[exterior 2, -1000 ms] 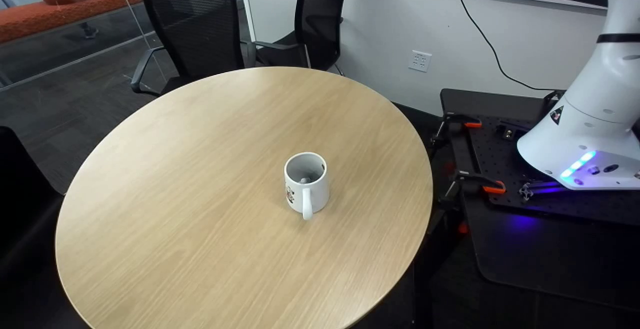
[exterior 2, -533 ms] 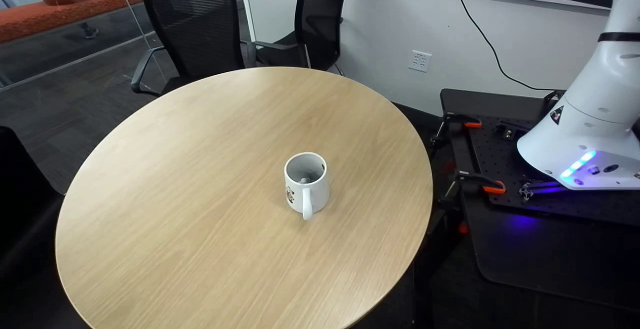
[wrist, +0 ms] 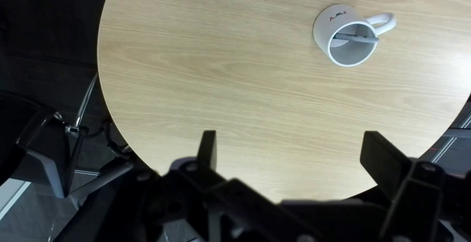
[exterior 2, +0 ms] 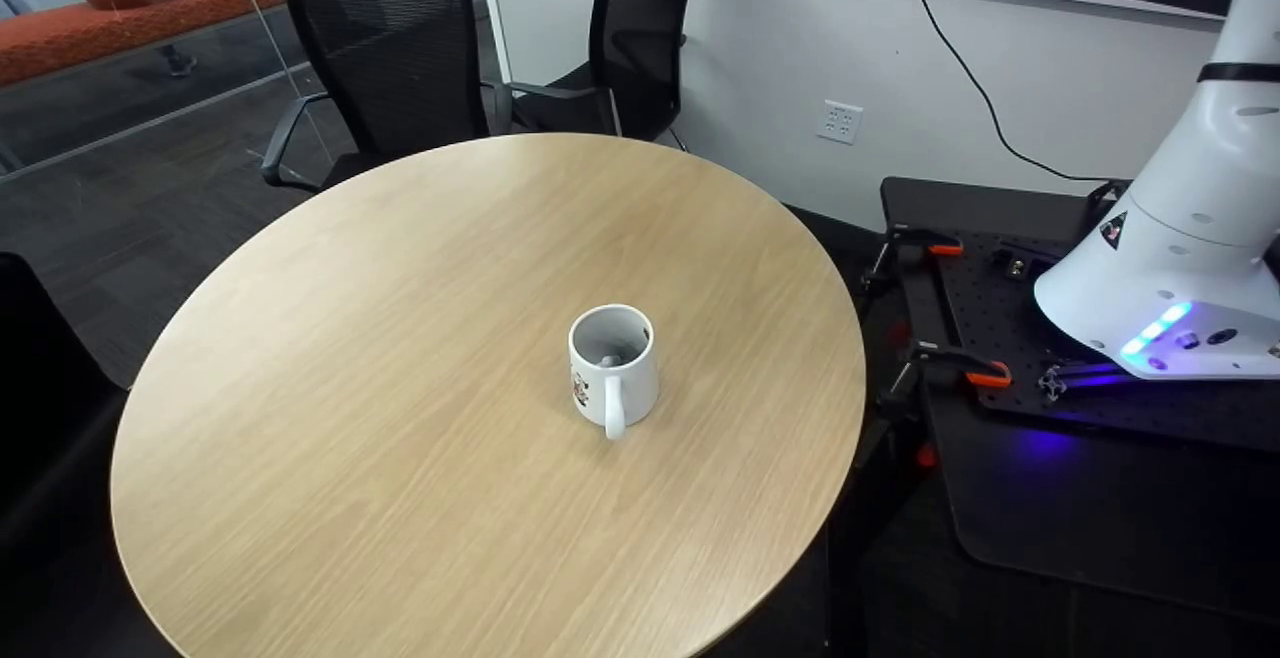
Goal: Take the pen out of the mug and put it on the table
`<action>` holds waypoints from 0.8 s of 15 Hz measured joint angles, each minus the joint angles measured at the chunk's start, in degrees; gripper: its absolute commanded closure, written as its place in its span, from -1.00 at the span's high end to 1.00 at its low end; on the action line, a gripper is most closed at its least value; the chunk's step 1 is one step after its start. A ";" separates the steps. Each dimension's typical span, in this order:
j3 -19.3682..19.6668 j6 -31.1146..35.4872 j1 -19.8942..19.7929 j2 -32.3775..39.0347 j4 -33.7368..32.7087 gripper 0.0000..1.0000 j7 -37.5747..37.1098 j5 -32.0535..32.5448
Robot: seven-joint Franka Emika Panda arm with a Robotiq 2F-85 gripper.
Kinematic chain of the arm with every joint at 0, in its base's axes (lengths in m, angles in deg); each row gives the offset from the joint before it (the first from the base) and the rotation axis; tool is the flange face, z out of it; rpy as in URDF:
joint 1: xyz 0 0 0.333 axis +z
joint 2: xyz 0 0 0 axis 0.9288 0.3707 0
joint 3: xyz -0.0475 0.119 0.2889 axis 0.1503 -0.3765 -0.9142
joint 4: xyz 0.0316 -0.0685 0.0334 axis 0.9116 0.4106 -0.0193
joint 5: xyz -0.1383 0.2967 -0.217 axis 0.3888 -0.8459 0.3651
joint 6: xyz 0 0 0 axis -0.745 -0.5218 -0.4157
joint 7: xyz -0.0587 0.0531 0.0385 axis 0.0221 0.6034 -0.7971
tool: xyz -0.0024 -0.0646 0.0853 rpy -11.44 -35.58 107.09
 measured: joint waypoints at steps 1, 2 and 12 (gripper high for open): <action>0.75 1.56 0.11 1.11 -0.10 1.00 1.21 -0.07; 1.60 3.16 0.29 2.09 -0.12 1.00 2.67 -0.30; 14.45 9.17 9.73 7.37 -0.10 1.00 31.95 -19.15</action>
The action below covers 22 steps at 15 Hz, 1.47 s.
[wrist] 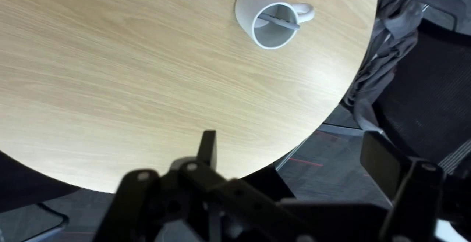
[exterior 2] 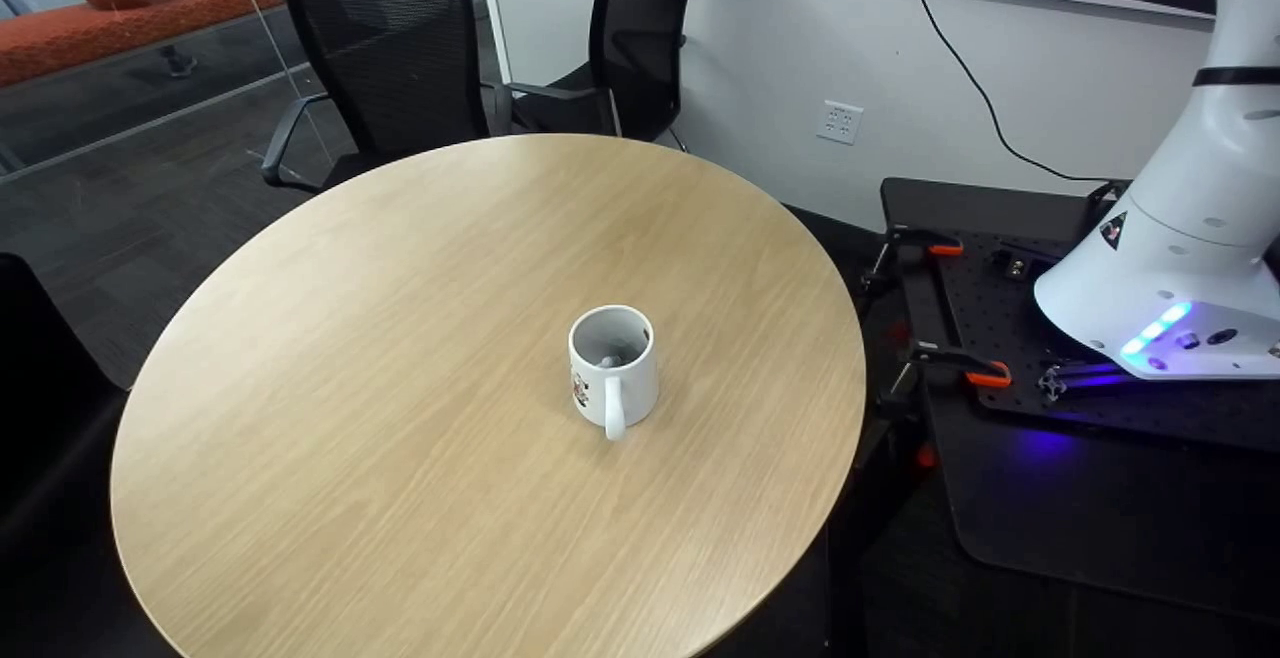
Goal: Take the pen out of the mug and put it on the table
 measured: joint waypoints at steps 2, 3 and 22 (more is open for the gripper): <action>1.97 -0.63 2.01 0.90 0.00 1.00 6.05 -4.71; 2.38 -0.75 2.46 1.38 0.00 1.00 7.49 -6.08; 7.67 -20.46 2.85 5.58 -1.17 1.00 47.63 -31.43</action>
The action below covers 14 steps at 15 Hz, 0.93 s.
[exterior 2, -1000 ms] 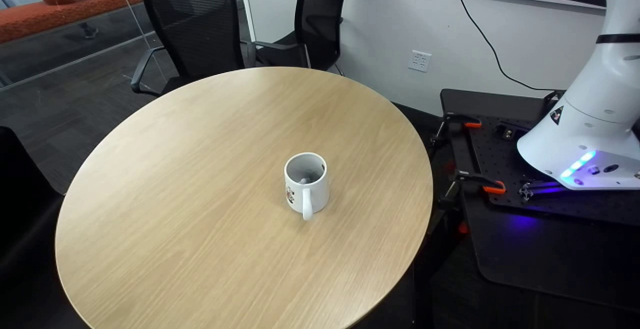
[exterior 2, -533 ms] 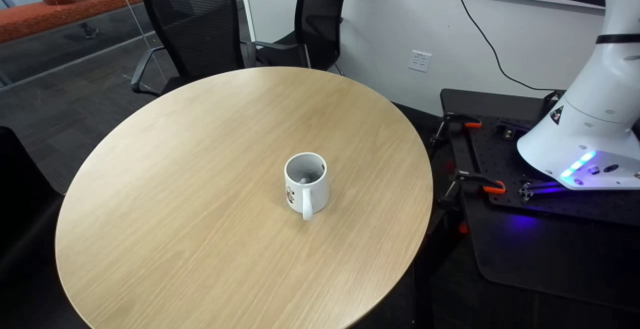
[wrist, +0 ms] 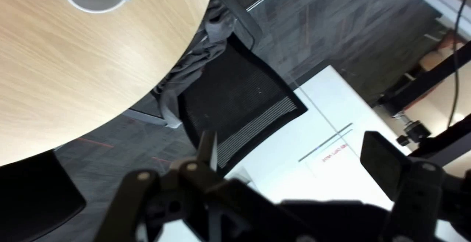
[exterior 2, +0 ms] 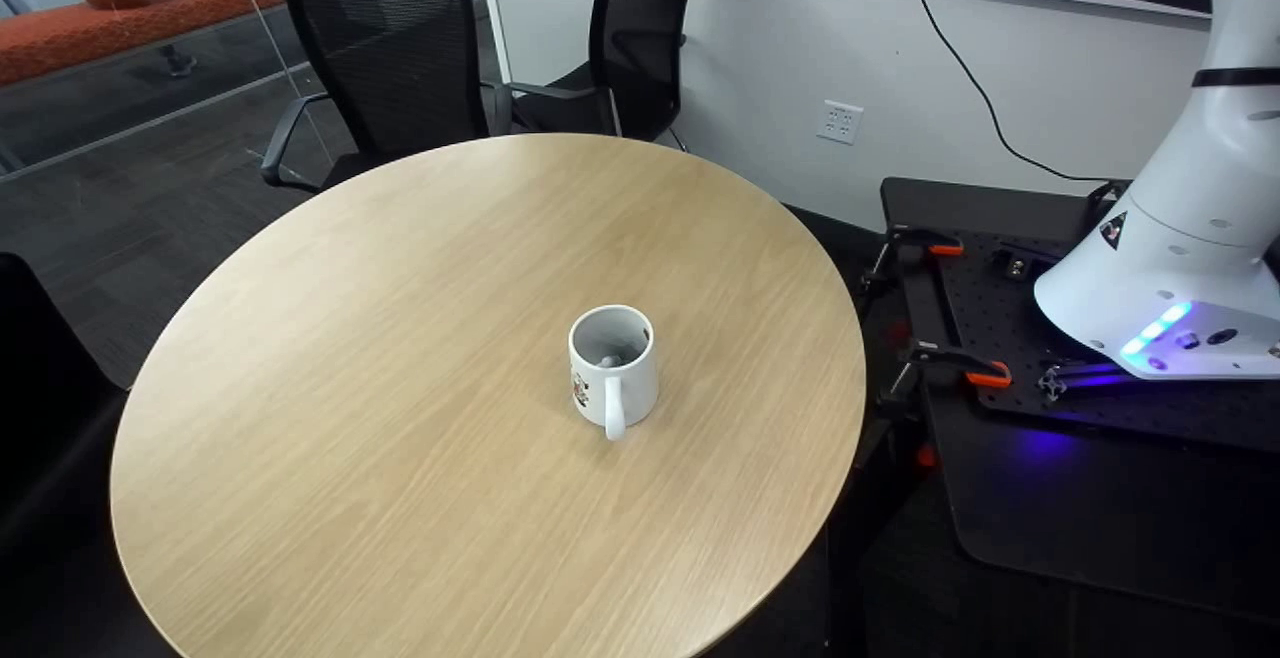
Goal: Take the pen out of the mug and put it on the table
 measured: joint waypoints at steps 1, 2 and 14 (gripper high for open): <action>0.03 -3.73 -1.01 0.87 -0.57 1.00 2.76 -0.65; 0.03 -7.40 -1.98 1.84 -1.20 1.00 5.41 -1.04; -6.65 -14.01 -9.35 16.14 -7.71 1.00 26.67 -6.88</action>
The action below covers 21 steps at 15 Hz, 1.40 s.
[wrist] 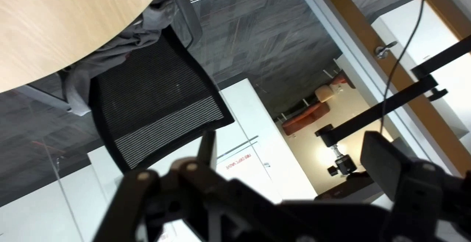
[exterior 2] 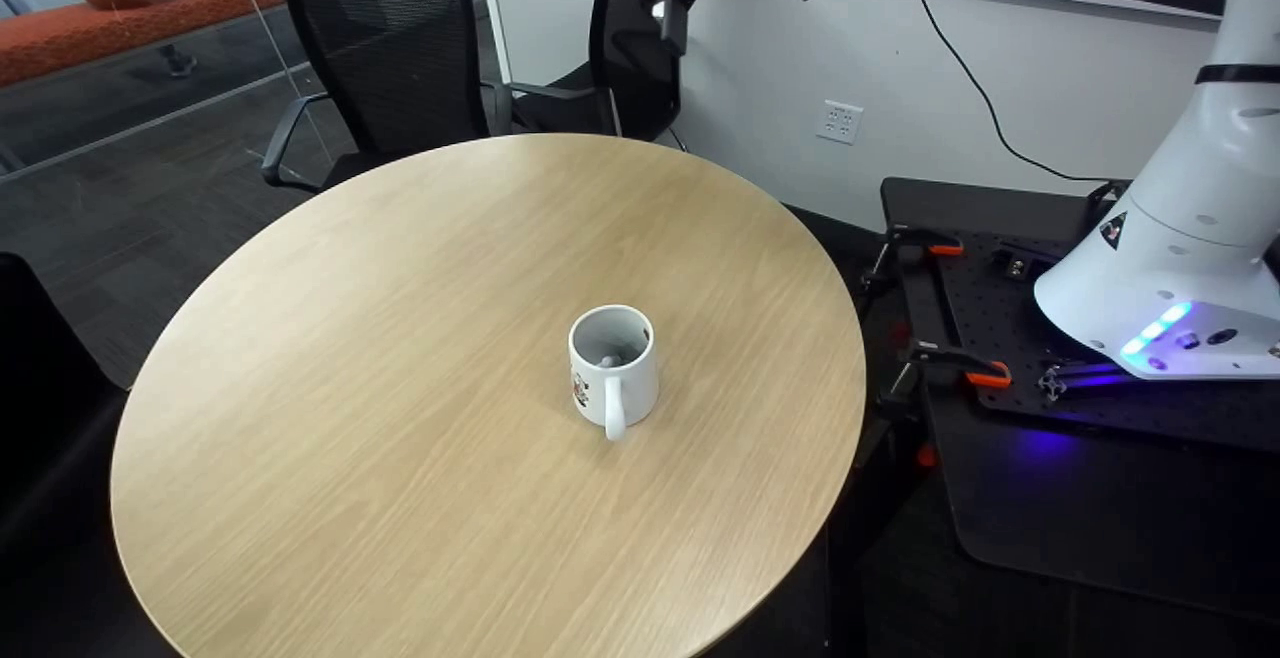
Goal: Take the pen out of the mug and put it on the table
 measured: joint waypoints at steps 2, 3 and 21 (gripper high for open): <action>-1.47 5.82 -0.39 1.22 0.07 1.00 0.36 -2.27; -2.07 7.56 -0.52 1.70 0.07 1.00 0.36 -2.86; -5.92 17.31 -1.29 10.38 -0.07 1.00 23.50 -12.41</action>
